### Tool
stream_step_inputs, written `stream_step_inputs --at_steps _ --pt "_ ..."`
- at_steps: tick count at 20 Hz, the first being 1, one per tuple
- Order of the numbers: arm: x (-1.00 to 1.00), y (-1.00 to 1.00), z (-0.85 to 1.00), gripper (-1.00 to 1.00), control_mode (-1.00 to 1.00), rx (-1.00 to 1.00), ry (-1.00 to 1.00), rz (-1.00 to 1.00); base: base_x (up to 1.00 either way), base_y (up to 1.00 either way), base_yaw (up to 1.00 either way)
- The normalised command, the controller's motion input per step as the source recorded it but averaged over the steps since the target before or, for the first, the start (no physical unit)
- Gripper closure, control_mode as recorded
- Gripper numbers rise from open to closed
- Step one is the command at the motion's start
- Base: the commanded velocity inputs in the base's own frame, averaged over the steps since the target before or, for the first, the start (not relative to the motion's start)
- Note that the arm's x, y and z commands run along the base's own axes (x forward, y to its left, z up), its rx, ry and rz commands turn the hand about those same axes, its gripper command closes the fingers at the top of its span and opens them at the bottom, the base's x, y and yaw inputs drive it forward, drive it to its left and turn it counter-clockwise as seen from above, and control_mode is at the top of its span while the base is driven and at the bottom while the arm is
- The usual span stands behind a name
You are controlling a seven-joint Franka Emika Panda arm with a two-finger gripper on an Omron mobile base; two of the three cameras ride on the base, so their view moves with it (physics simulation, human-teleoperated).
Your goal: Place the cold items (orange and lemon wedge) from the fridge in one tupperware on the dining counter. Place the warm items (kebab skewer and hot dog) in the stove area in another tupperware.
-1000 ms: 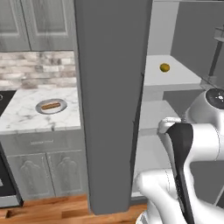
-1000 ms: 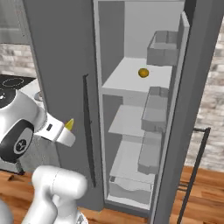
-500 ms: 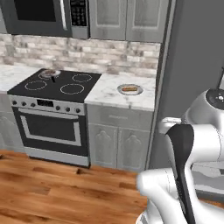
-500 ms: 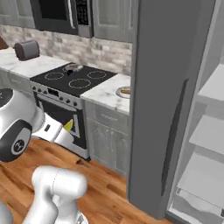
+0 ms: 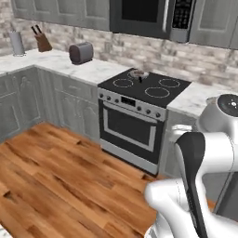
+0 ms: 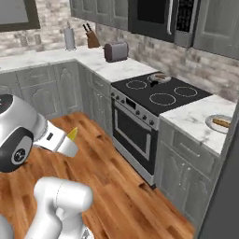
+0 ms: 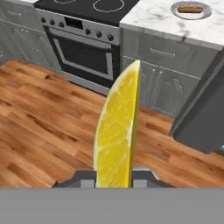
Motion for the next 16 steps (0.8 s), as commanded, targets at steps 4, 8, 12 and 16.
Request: stream_step_inputs --at_steps 4,8,12,16 --pt "0.00 0.00 0.00 1.00 1.00 0.00 0.00 0.00 -0.17 0.80 0.68" --pt "0.00 0.00 0.00 1.00 1.00 0.00 0.00 0.00 -0.08 0.75 0.69" --pt "0.00 0.00 0.00 1.00 1.00 0.00 0.00 0.00 0.00 0.30 0.64" --pt "0.00 0.00 0.00 1.00 1.00 0.00 0.00 0.00 -0.01 0.20 0.66"
